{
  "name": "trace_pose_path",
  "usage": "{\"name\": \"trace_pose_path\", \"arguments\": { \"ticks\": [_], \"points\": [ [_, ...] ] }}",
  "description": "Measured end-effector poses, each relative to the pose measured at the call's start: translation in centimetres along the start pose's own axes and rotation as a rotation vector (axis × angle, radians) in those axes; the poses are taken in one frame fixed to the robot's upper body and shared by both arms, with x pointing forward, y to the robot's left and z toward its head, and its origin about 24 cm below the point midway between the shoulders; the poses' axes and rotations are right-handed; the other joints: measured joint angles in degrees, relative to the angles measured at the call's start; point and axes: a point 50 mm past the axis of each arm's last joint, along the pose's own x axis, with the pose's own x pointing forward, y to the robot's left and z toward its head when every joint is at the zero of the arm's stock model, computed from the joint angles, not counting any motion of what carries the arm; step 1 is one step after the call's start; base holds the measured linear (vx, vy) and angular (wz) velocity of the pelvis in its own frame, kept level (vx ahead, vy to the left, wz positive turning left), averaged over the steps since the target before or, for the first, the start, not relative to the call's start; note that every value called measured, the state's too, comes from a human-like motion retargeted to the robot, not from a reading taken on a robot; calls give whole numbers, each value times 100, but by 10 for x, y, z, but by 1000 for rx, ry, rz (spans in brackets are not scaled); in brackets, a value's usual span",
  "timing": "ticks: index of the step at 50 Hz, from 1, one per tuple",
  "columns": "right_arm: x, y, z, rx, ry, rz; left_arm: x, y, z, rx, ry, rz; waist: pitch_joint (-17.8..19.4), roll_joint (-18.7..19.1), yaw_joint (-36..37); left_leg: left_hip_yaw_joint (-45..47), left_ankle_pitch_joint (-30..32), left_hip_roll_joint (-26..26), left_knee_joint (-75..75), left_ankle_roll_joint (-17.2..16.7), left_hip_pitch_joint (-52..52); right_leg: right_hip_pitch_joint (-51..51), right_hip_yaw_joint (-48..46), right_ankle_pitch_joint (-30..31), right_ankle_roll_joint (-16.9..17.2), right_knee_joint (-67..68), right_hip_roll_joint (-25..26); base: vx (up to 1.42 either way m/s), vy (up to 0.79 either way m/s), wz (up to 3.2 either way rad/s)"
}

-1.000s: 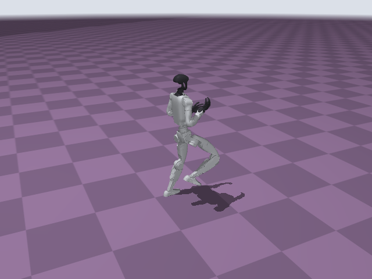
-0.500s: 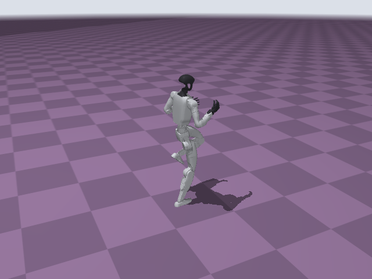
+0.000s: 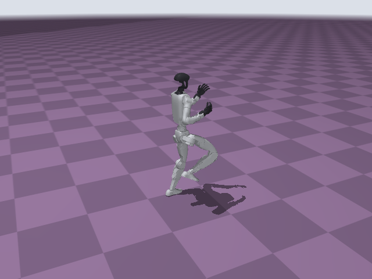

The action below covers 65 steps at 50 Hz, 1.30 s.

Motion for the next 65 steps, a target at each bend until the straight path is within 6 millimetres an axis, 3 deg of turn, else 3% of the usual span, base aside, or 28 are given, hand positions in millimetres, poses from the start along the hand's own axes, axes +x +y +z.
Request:
{"name": "trace_pose_path", "arguments": {
  "ticks": [3,5,8,9,10,13,15,17,20,23,25,28,30,32,35,38,40,42,45,47,49,51,53,56,59,60,62,65],
  "points": [
    [-22,-6,7,-34,90,3,-17,10,17,-91,-24,107,-292,231,-835,-383,1917,-121,-1354,-676,665,1622,-204,1229,251,-2565,41,27,-5,104],
    [-38,-15,6,-69,159,-75,-29,16,20,-182,10,131,-101,213,-1134,-339,2463,-208,-1388,-839,1019,3242,-237,2306,619,-4829,48,22,-6,145],
    [-41,-22,-9,-208,220,-143,-45,23,20,-307,93,153,349,-432,-724,559,1348,-559,1498,-80,353,5354,785,4139,1184,-8514,-197,11,-9,-12],
    [-36,-24,-16,-234,229,-152,-53,26,18,-333,130,179,394,-629,-491,760,952,-594,2850,75,-209,5688,1162,4217,1215,-9246,-359,1,-11,-123],
    [-30,-26,-25,-255,237,-156,-61,29,15,-353,172,213,405,-802,-259,913,589,-589,4227,171,-826,5922,1505,4060,1189,-9788,-526,-1,-9,-129],
    [7,-26,-34,-216,155,-142,-90,46,2,-337,293,310,622,-964,410,965,-190,-237,7682,-72,-2608,6015,1889,1518,801,-9934,-795,-8,-7,-127],
    [47,-22,-18,-199,-13,-104,-114,60,-8,-311,403,404,1033,-767,885,714,-504,107,9271,-498,-3539,5732,2260,420,222,-9449,-618,-19,-6,-146],
    [87,-3,21,-178,-245,3,-146,79,-6,-284,530,482,1371,-600,1022,423,-623,207,9835,-790,-4099,5224,2526,101,-295,-8527,-336,-17,-3,-81],
    [98,30,67,-68,-493,98,-184,83,11,-259,692,498,946,-766,781,432,-551,-94,9366,-135,-4614,5105,2101,686,170,-9008,-607,6,2,112],
    [75,42,74,51,-519,113,-193,75,19,-245,802,383,278,-1010,979,780,-272,-538,7531,466,-4060,5517,1739,2433,845,-10564,-955,18,7,104],
    [63,47,65,108,-443,164,-203,72,23,-251,864,352,34,-1072,1116,998,133,-795,5766,464,-3070,5656,1752,3334,1169,-10968,-1034,13,11,-30],
    [50,52,36,127,-260,208,-219,70,26,-267,930,448,185,-478,1019,858,1771,-676,2447,-203,-680,5800,1388,2873,624,-9800,-442,10,10,-97],
    [43,51,14,91,-152,185,-216,67,21,-203,903,477,440,79,699,755,2826,-307,222,-832,873,5164,847,1797,92,-7253,102,3,11,-29],
    [42,50,-9,35,-56,151,-194,69,7,-143,788,482,440,43,321,782,1883,-251,-681,-823,1264,3466,447,901,412,-3949,-63,-6,9,38],
    [35,42,-43,-54,69,68,-144,60,-18,-193,576,443,828,-80,-418,607,-269,-252,-1056,-480,1536,1860,304,86,956,-701,-355,-17,8,97],
    [18,17,-59,-29,171,-74,-59,41,-24,-210,295,303,1371,-414,-887,258,-1055,-429,0,282,1052,1162,475,-334,1253,575,-571,-21,5,107],
    [1,3,-48,7,183,-87,-13,26,0,-212,86,184,1281,-415,-894,268,-858,-356,288,220,760,890,449,-315,1141,483,-433,0,1,-8],
    [-12,-2,-27,15,179,-28,2,22,24,-237,-61,170,766,-269,-975,455,-115,-281,-467,-82,902,876,401,46,999,-314,-90,18,-2,-76],
    [-28,-11,-9,-5,272,80,-9,28,37,-320,-99,246,-14,-18,-1408,329,1647,-285,-1704,-498,1232,1722,241,983,812,-2413,183,22,-6,-22],
    [-49,-18,-12,-8,337,-4,-27,23,33,-328,-40,228,-402,219,-1386,110,2490,-184,-1786,-928,1178,2894,372,1801,421,-4752,587,12,-6,16],
    [-61,-27,-20,-68,392,-84,-38,26,32,-385,8,209,-223,-171,-1285,140,2263,-560,-865,-758,1193,4555,901,3070,809,-7260,435,13,-3,30],
    [-58,-31,-31,-150,399,-131,-44,27,29,-450,55,220,-6,-783,-880,652,1314,-987,1583,-158,366,5722,1551,4055,1195,-9311,-180,2,-2,-50],
    [-43,-33,-46,-166,382,-162,-56,32,18,-455,135,254,-109,-1121,-496,1056,388,-903,4557,228,-1160,5969,1804,3638,1235,-10160,-674,-10,0,-72],
    [8,-30,-55,-203,245,-126,-82,46,0,-410,255,345,353,-1113,153,1096,-481,-335,8019,5,-2944,6072,2027,1486,970,-10322,-897,-17,2,-102],
    [80,-10,-15,-215,-64,-10,-133,75,-10,-306,457,488,1076,-771,605,623,-985,134,9702,-530,-3958,5829,2509,589,213,-9701,-541,-21,-1,-124],
    [99,2,7,-202,-180,52,-153,85,-5,-278,535,512,1188,-714,627,496,-1069,245,9880,-550,-4173,5644,2588,537,59,-9356,-416,-8,-1,1],
    [107,24,43,-134,-355,122,-178,87,9,-225,656,497,938,-845,512,565,-884,287,9551,46,-4435,5639,2233,1116,418,-9832,-580,9,-1,116],
    [82,36,64,73,-464,100,-200,83,29,-194,826,390,153,-1187,774,872,-108,-18,8022,625,-3924,5961,1768,2764,979,-11075,-876,22,4,83]
  ]
}}
